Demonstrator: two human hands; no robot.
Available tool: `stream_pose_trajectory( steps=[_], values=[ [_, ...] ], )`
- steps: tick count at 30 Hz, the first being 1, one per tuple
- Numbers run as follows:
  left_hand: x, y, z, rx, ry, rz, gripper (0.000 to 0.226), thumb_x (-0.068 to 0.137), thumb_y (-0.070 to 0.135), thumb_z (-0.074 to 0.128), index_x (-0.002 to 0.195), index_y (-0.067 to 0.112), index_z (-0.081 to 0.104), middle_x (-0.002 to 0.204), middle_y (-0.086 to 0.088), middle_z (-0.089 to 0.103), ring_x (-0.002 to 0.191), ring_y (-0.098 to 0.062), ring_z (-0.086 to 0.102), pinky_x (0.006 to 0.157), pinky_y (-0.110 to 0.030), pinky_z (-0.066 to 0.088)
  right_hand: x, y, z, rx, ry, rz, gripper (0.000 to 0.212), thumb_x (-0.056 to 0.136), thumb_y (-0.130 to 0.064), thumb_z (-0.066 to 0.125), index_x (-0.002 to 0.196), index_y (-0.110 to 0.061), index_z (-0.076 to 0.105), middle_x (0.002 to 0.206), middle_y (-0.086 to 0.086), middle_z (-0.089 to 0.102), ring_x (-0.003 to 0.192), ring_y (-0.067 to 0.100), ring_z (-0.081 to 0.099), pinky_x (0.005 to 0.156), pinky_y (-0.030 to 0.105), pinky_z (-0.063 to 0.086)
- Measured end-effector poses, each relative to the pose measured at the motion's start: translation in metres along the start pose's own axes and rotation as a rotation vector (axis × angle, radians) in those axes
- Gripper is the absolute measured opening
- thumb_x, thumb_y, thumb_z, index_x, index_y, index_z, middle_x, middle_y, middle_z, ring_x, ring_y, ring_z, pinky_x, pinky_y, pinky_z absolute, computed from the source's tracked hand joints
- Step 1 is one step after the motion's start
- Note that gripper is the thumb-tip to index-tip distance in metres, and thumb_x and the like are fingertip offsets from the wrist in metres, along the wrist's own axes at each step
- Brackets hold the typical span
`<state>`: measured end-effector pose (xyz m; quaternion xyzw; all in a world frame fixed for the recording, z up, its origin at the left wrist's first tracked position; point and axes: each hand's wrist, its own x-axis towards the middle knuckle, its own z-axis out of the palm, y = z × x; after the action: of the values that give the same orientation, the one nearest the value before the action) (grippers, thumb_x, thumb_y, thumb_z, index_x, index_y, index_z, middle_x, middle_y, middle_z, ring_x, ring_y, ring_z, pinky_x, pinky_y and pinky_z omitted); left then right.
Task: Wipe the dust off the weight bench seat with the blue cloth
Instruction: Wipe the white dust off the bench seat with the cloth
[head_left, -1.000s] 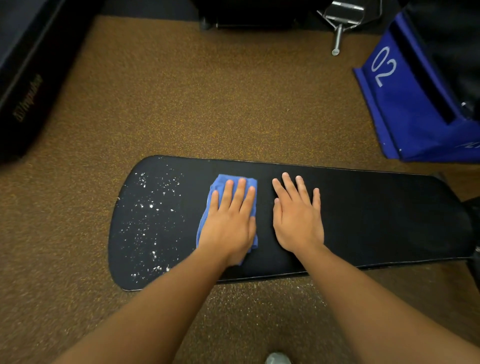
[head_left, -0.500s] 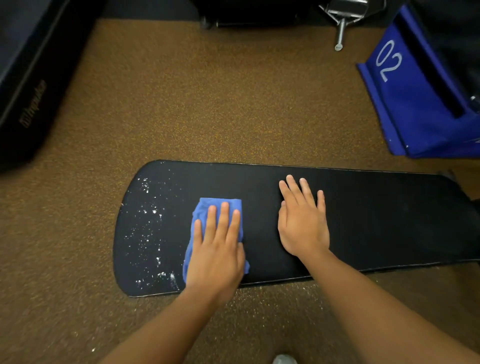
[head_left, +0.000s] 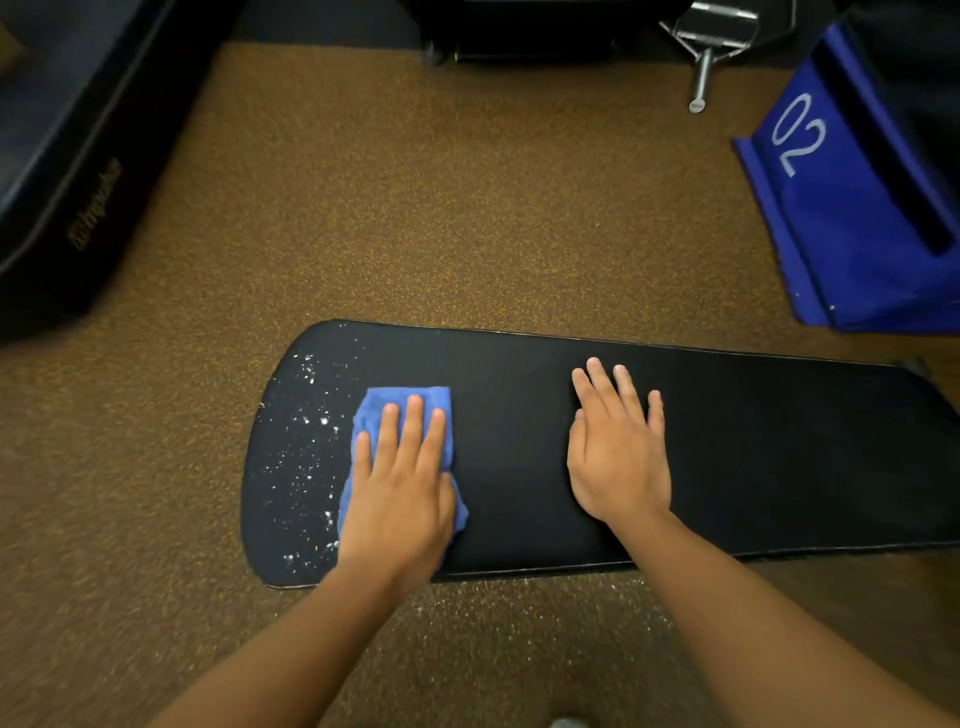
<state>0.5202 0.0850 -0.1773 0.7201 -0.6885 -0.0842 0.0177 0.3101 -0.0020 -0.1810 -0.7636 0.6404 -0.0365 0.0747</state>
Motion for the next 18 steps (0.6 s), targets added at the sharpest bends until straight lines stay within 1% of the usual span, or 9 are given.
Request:
stream_pose_trajectory(
  steps=[3,4,7,9,13,16,18],
  values=[
    [0.01,0.027,0.003,0.029,-0.046,0.108,0.059,0.092,0.032,0.026,0.147,0.011,0.031,0.155,-0.012,0.028,0.142,-0.036,0.024,0.111,-0.054,0.022,-0.001,0.0,0.0,-0.006,0.003,0.005,0.051,0.098,-0.029,0.021,0.149,-0.022,0.027,0.158,-0.004,0.023,0.147,0.019,0.011,0.117,0.052,0.01],
    [0.021,0.033,0.003,0.031,-0.05,0.124,0.06,0.093,0.033,0.024,0.148,0.011,0.028,0.156,-0.012,0.026,0.143,-0.036,0.022,0.111,-0.054,0.022,-0.002,-0.001,-0.001,-0.011,0.0,0.003,0.051,0.098,-0.029,0.021,0.149,-0.022,0.027,0.158,-0.004,0.022,0.147,0.019,0.011,0.117,0.051,0.01],
    [0.055,0.036,0.0,0.067,-0.086,0.123,0.061,0.095,0.036,0.013,0.152,0.015,0.007,0.161,-0.008,0.004,0.147,-0.033,0.0,0.116,-0.051,0.006,-0.002,0.0,0.0,-0.004,-0.008,-0.009,0.05,0.099,-0.028,0.025,0.149,-0.022,0.027,0.158,-0.004,0.022,0.147,0.019,0.01,0.118,0.051,0.009],
    [0.071,0.024,-0.006,0.067,-0.078,0.077,0.06,0.096,0.035,0.012,0.152,0.017,0.003,0.161,-0.007,-0.001,0.147,-0.03,-0.005,0.116,-0.049,0.003,-0.001,0.001,0.0,0.001,-0.007,-0.012,0.05,0.1,-0.029,0.024,0.149,-0.022,0.026,0.159,-0.004,0.021,0.147,0.019,0.009,0.118,0.051,0.009],
    [0.068,-0.023,-0.011,-0.014,-0.032,-0.103,0.058,0.099,0.034,0.023,0.152,0.017,0.01,0.161,-0.009,0.004,0.147,-0.031,0.0,0.116,-0.052,0.008,-0.002,0.003,-0.002,0.001,-0.025,-0.03,0.056,0.097,-0.041,0.017,0.15,-0.024,0.024,0.159,-0.003,0.019,0.147,0.021,0.007,0.118,0.052,0.007],
    [0.033,-0.035,-0.01,-0.037,0.023,-0.135,0.061,0.094,0.036,0.02,0.15,0.012,0.02,0.159,-0.015,0.013,0.145,-0.036,0.008,0.114,-0.056,0.014,-0.001,0.002,-0.002,-0.011,-0.03,-0.066,0.059,0.096,-0.05,0.02,0.15,-0.027,0.023,0.16,0.0,0.016,0.147,0.025,0.006,0.117,0.054,0.005],
    [0.012,-0.021,-0.008,-0.014,-0.002,-0.125,0.064,0.092,0.037,0.019,0.15,0.01,0.023,0.158,-0.016,0.017,0.144,-0.038,0.012,0.113,-0.056,0.016,-0.001,0.002,-0.002,-0.023,-0.036,-0.083,0.061,0.095,-0.053,0.02,0.15,-0.029,0.022,0.16,0.001,0.015,0.147,0.026,0.005,0.117,0.055,0.005]
  ],
)
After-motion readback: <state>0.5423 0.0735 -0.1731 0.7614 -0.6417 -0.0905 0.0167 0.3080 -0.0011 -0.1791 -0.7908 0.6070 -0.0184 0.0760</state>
